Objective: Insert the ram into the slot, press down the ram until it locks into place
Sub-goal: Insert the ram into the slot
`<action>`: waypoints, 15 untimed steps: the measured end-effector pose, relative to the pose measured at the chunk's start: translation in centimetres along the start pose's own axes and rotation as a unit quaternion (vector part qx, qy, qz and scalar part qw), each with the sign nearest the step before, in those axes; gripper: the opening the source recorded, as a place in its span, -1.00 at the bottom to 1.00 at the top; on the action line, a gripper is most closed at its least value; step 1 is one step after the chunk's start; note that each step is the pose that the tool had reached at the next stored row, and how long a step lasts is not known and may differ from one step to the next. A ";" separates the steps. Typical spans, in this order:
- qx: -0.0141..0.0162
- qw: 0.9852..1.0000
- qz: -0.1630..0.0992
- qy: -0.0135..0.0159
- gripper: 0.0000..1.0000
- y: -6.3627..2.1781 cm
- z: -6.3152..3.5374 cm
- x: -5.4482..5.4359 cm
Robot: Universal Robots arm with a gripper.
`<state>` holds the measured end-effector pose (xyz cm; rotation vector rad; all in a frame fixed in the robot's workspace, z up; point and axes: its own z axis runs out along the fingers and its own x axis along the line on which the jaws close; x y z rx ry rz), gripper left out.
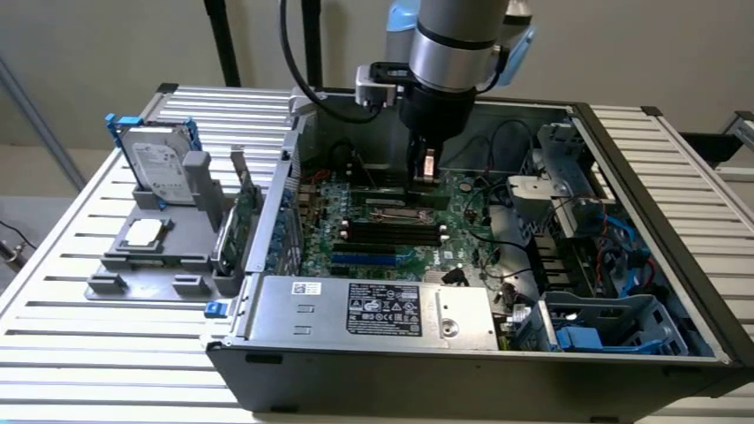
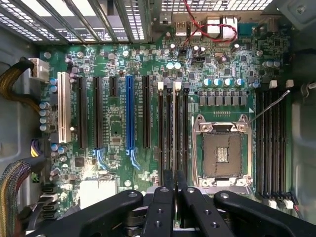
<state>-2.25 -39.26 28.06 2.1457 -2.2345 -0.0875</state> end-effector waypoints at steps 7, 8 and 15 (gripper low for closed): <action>-0.002 1.000 0.000 0.000 -0.75 -0.13 1.22 0.6; -0.002 1.000 0.000 0.000 -0.75 -0.15 1.40 0.7; -0.002 1.000 0.000 0.000 -0.75 -0.18 1.81 0.9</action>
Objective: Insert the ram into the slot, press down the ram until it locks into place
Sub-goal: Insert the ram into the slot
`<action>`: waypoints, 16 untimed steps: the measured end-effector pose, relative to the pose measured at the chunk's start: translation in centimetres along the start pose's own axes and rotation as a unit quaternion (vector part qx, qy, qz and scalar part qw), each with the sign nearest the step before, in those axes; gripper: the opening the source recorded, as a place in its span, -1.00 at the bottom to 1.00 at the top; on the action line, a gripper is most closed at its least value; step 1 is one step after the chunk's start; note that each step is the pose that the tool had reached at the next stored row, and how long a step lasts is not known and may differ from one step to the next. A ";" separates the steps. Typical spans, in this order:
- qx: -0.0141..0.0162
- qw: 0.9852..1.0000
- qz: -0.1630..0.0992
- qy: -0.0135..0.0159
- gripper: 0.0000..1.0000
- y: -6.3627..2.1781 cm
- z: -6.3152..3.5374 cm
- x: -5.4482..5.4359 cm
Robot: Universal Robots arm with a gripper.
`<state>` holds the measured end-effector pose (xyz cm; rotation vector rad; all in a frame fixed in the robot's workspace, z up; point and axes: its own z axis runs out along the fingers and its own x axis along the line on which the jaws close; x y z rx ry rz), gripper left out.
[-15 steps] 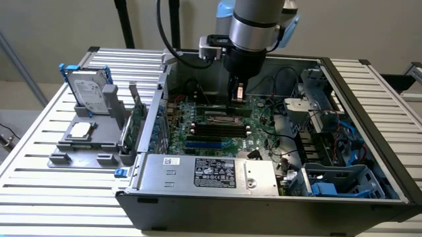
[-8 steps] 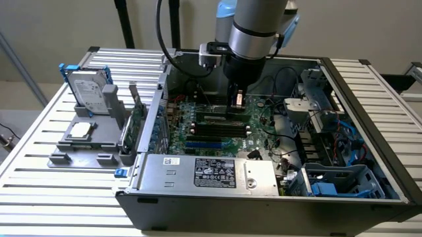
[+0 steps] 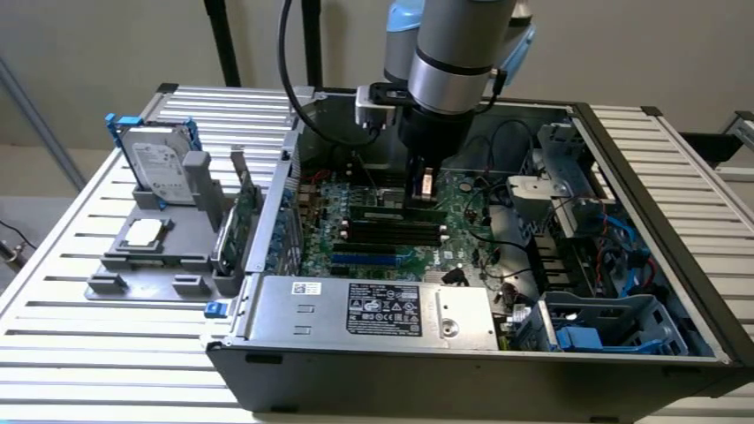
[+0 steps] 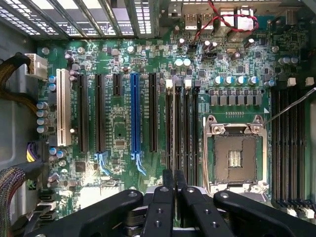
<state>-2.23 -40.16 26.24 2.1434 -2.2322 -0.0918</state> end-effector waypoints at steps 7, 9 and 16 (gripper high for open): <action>0.000 1.000 -0.001 0.000 -0.75 -0.05 0.77 0.0; 0.000 1.000 -0.002 0.000 -0.75 -0.07 1.05 0.0; 0.000 1.000 -0.012 0.001 -0.75 -0.10 1.59 0.0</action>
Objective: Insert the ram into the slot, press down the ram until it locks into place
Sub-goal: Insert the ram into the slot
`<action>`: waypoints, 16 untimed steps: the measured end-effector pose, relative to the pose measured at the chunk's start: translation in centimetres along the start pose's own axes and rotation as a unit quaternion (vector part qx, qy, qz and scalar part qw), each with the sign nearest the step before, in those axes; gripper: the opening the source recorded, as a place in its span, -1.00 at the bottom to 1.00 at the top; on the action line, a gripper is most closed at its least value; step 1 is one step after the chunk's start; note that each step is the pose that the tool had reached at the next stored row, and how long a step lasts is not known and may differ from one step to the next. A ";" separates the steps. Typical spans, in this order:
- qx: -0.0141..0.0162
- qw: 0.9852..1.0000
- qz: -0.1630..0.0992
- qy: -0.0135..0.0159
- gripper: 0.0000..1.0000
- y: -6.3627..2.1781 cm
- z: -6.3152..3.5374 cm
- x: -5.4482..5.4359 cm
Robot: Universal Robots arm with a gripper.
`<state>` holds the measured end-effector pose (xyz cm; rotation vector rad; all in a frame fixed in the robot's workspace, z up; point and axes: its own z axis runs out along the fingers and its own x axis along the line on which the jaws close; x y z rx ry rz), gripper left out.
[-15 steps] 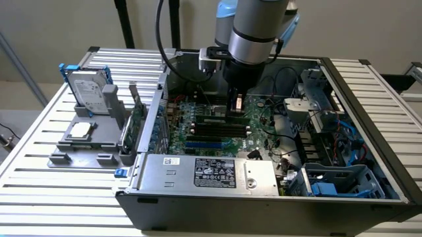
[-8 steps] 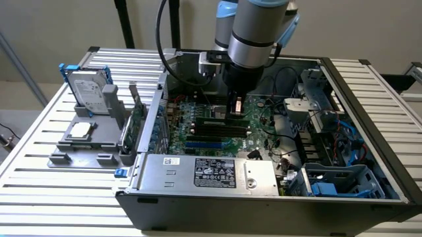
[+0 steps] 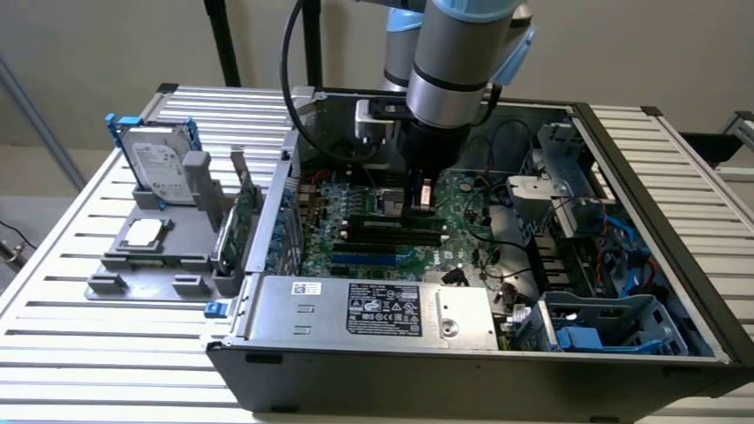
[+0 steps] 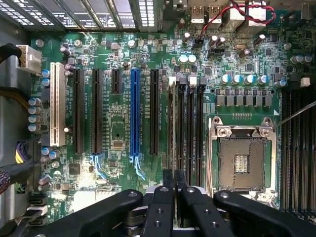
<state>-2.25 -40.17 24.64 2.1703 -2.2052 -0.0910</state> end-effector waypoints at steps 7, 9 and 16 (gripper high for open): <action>0.000 1.000 -0.001 0.000 -0.75 -0.04 0.52 0.0; 0.000 1.000 -0.001 0.000 -0.75 -0.05 0.68 0.0; 0.000 1.000 -0.001 0.000 -0.75 -0.04 0.90 0.0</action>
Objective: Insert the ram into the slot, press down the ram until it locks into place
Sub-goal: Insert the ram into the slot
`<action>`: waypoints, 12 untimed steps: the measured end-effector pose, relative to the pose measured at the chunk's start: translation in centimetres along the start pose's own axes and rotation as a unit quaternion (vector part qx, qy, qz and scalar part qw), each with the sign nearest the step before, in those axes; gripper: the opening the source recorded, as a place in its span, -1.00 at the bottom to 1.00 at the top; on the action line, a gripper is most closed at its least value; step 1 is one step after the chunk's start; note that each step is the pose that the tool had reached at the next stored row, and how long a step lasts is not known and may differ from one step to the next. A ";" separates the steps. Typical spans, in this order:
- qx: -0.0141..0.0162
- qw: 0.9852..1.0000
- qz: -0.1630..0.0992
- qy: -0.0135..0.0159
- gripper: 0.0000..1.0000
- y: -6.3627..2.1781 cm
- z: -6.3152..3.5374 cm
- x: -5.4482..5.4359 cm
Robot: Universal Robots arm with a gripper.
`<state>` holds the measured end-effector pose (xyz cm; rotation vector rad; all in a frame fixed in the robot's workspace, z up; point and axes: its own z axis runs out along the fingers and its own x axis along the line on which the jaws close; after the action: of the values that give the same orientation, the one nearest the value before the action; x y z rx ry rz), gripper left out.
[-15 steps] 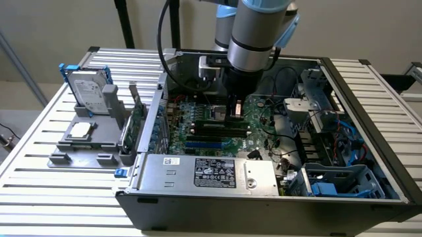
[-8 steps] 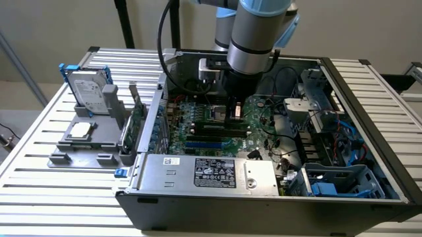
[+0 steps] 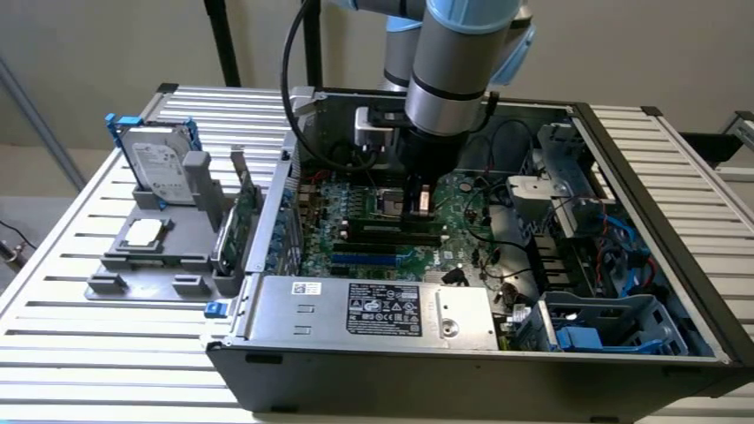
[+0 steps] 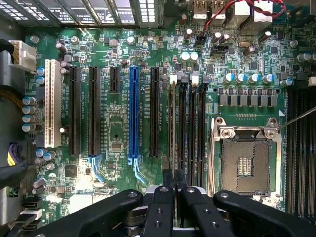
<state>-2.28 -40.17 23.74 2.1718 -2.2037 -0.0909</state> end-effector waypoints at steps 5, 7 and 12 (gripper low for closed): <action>0.000 1.000 0.000 0.000 -0.75 0.01 0.18 0.0; 0.000 1.000 0.000 0.000 -0.75 0.02 0.25 0.0; 0.000 1.000 0.000 0.001 -0.75 0.01 0.40 0.0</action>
<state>-2.32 -40.13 23.33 2.1711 -2.2031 -0.0895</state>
